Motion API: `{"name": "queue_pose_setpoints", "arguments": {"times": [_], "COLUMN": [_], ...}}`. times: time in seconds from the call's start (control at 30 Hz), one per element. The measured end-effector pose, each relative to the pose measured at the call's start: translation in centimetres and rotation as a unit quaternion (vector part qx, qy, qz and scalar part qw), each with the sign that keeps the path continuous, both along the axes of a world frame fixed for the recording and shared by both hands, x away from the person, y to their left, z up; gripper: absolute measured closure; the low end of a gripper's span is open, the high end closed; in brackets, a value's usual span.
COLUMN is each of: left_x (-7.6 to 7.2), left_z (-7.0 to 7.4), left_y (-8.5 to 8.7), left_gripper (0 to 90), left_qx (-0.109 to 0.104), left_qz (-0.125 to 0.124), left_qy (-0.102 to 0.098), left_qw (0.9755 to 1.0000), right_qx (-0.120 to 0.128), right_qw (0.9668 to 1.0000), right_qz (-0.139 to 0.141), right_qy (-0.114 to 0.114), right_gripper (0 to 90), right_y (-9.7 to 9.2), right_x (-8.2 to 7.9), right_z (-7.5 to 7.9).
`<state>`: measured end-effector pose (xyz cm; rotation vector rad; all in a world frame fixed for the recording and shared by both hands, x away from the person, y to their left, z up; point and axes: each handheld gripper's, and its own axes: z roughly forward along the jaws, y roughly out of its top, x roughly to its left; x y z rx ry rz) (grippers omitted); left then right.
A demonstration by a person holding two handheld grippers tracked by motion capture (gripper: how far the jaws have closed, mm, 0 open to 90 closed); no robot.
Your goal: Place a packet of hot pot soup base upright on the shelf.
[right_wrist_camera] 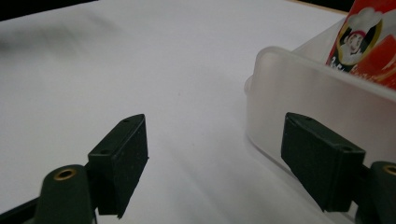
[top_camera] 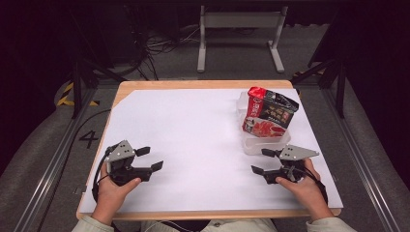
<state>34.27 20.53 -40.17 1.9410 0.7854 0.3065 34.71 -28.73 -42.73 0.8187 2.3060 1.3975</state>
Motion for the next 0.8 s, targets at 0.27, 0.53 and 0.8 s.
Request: {"name": "queue_pose_setpoints", "arguments": {"times": [0.27, 0.53, 0.8], "left_x": [0.1, 0.2, 0.3], "left_z": [-0.4, -0.7, -1.2], "left_y": [0.1, 0.2, 0.4], "left_gripper": [26.4, 26.2, 25.4], "left_qx": [-0.004, -0.005, 0.001], "left_qz": [0.003, 0.007, 0.015], "left_qy": [0.006, 0.009, 0.02], "left_qw": [1.0, 0.9999, 0.9997], "right_qx": [-0.031, -0.051, -0.044], "right_qw": [0.9993, 0.9981, 0.9985], "right_qz": [-0.004, -0.005, -0.007], "right_qy": [0.019, 0.034, 0.033], "right_gripper": [21.6, 21.1, 21.2], "right_y": [0.5, 0.8, 0.7], "right_x": [0.3, 0.6, 0.6], "right_z": [-1.2, -1.7, -1.6]}}
